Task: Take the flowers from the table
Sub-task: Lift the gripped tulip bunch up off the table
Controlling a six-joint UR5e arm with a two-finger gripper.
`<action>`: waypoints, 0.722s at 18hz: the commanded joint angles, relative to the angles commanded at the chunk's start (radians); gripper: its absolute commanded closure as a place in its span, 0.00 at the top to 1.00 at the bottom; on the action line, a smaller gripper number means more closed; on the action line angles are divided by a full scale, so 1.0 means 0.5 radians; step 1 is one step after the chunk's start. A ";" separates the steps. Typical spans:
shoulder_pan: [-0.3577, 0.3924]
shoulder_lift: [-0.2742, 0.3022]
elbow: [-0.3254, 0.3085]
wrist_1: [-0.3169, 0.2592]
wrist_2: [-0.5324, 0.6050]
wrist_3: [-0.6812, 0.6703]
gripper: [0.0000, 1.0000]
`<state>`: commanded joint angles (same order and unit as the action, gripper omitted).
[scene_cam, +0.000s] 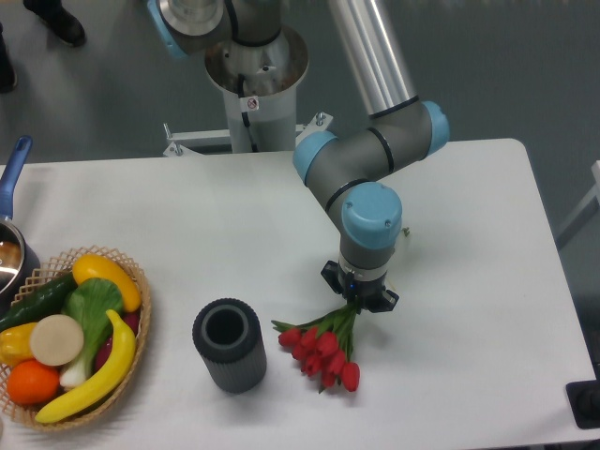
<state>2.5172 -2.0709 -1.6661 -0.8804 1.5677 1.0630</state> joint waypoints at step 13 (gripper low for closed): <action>0.086 0.150 0.251 -0.312 0.012 0.061 0.01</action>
<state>2.5602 -1.9957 -1.5403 -1.0366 1.5738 1.0937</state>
